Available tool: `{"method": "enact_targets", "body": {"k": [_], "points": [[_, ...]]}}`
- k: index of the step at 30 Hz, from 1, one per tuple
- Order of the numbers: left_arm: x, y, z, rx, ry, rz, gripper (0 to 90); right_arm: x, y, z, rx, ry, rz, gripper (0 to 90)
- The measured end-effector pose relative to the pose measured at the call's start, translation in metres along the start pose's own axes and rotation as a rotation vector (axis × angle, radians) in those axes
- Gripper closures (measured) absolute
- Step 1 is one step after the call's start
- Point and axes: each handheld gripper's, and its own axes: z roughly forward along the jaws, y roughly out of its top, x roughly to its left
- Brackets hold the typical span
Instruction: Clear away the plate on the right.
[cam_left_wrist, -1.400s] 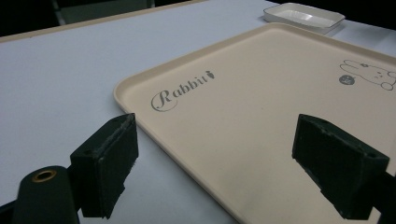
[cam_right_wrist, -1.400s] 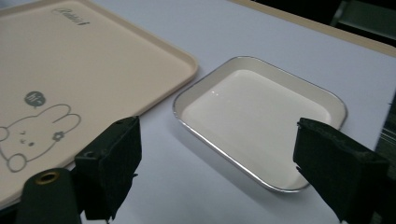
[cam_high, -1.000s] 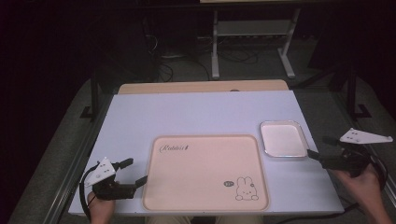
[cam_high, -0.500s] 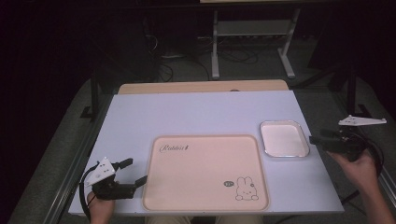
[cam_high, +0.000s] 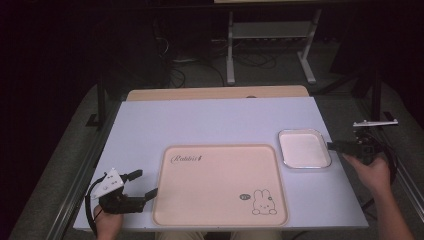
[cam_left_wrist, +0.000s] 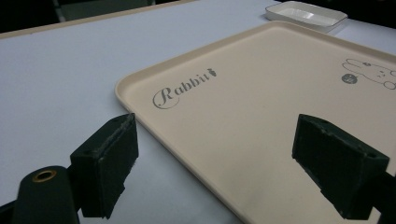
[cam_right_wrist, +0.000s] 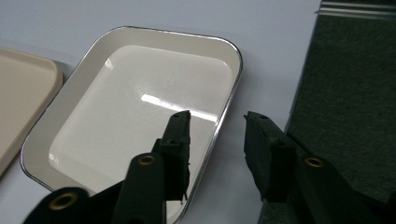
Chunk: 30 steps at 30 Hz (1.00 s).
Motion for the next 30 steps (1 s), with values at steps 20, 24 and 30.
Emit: {"method": "enact_targets", "body": {"k": [20, 24, 30], "points": [[0.001, 0.000, 0.001, 0.008, -0.002, 0.002, 13.9, -0.003, 0.001, 0.025, 0.080, 0.003, 0.157, 78.3], [0.001, 0.000, 0.001, 0.006, 0.000, 0.001, 14.0, -0.001, 0.001, 0.029, 0.090, -0.003, 0.178, 82.4], [0.001, 0.000, 0.000, 0.003, 0.001, 0.000, 14.0, 0.000, 0.002, 0.030, 0.072, -0.001, 0.263, 88.3]]}}
